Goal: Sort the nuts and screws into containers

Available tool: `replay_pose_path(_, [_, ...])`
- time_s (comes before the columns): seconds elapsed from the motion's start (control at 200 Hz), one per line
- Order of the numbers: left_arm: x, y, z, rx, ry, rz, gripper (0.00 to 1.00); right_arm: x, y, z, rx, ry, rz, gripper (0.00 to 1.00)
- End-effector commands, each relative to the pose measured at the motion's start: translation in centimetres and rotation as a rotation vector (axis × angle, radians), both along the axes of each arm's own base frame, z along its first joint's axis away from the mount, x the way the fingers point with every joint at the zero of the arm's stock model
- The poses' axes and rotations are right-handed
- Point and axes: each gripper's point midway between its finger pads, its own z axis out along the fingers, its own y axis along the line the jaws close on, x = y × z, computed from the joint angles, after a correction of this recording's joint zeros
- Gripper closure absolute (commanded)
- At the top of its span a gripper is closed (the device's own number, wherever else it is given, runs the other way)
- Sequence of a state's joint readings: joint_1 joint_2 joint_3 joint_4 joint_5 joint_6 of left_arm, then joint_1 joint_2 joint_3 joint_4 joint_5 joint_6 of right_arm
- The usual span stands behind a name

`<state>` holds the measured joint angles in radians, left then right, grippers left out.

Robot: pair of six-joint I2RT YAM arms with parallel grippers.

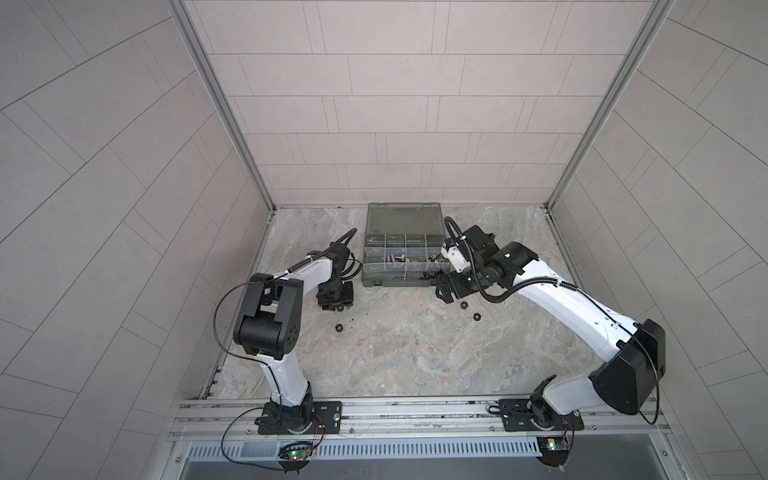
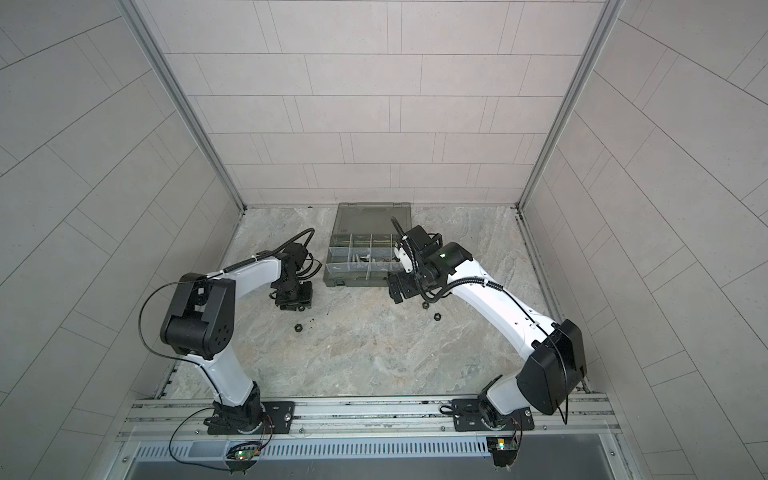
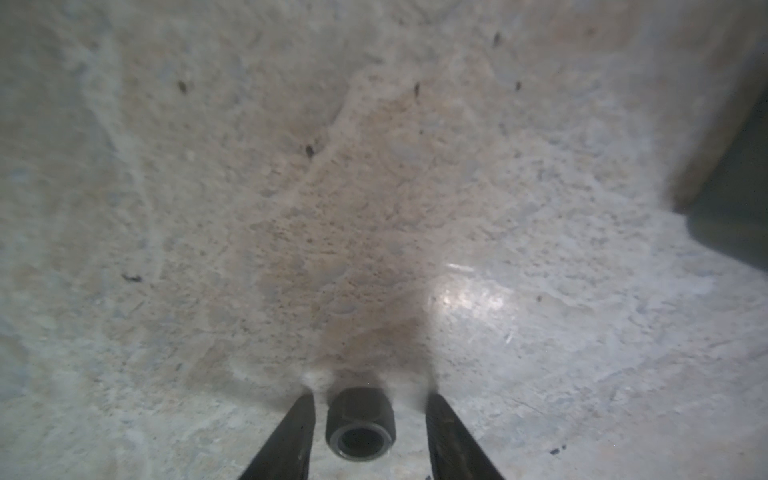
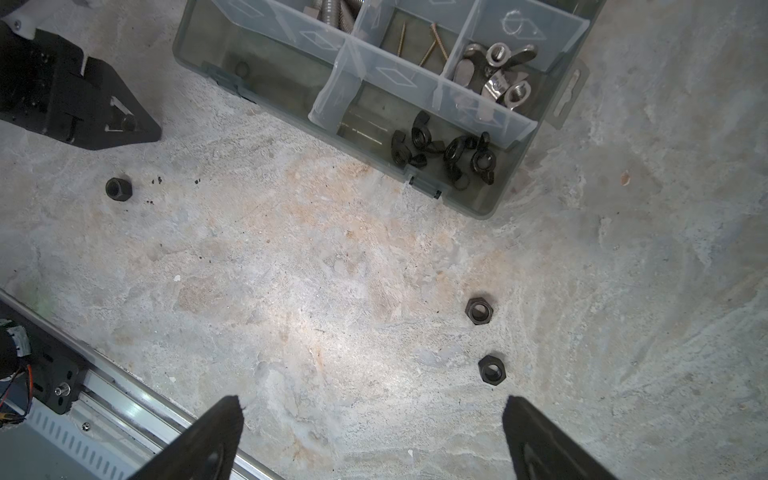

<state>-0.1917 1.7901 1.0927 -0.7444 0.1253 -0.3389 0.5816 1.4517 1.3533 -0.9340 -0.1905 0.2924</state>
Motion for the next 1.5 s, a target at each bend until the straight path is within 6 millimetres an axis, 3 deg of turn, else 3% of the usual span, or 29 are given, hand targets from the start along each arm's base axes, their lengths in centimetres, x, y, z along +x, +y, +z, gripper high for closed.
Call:
replay_pose_path(0.0, [-0.1, 0.4, -0.5, 0.013, 0.018, -0.011, 0.59, -0.1, 0.0, 0.4, 0.008, -0.005, -0.004, 0.01])
replay_pose_path(0.29, [0.4, -0.1, 0.2, -0.01, 0.018, -0.021, 0.8, -0.6, 3.4, 0.8, 0.11, 0.051, 0.101, 0.01])
replay_pose_path(0.47, [1.1, -0.6, 2.2, -0.034, -0.014, -0.029, 0.83, -0.7, 5.1, 0.5, 0.136, 0.071, 0.138, 0.01])
replay_pose_path(0.706, [3.1, -2.1, 5.8, -0.069, -0.082, -0.047, 0.83, -0.3, 5.7, 0.2, 0.152, 0.072, 0.129, 0.01])
replay_pose_path(0.901, [6.6, -5.3, 9.5, -0.102, -0.175, -0.084, 0.83, 0.0, 5.8, 0.2, 0.153, 0.063, 0.125, 0.01])
replay_pose_path(1.051, [9.1, -8.7, 10.9, -0.132, -0.209, -0.12, 0.83, 0.1, 5.5, 0.5, 0.141, 0.046, 0.123, 0.01])
replay_pose_path(1.236, [10.5, -13.2, 11.0, -0.154, -0.219, -0.186, 0.79, 0.2, 4.6, 0.7, 0.114, 0.027, 0.114, 0.01])
replay_pose_path(1.496, [10.2, -15.1, 9.1, -0.152, -0.175, -0.215, 0.77, 0.4, 2.8, 0.7, 0.099, 0.015, 0.077, 0.01])
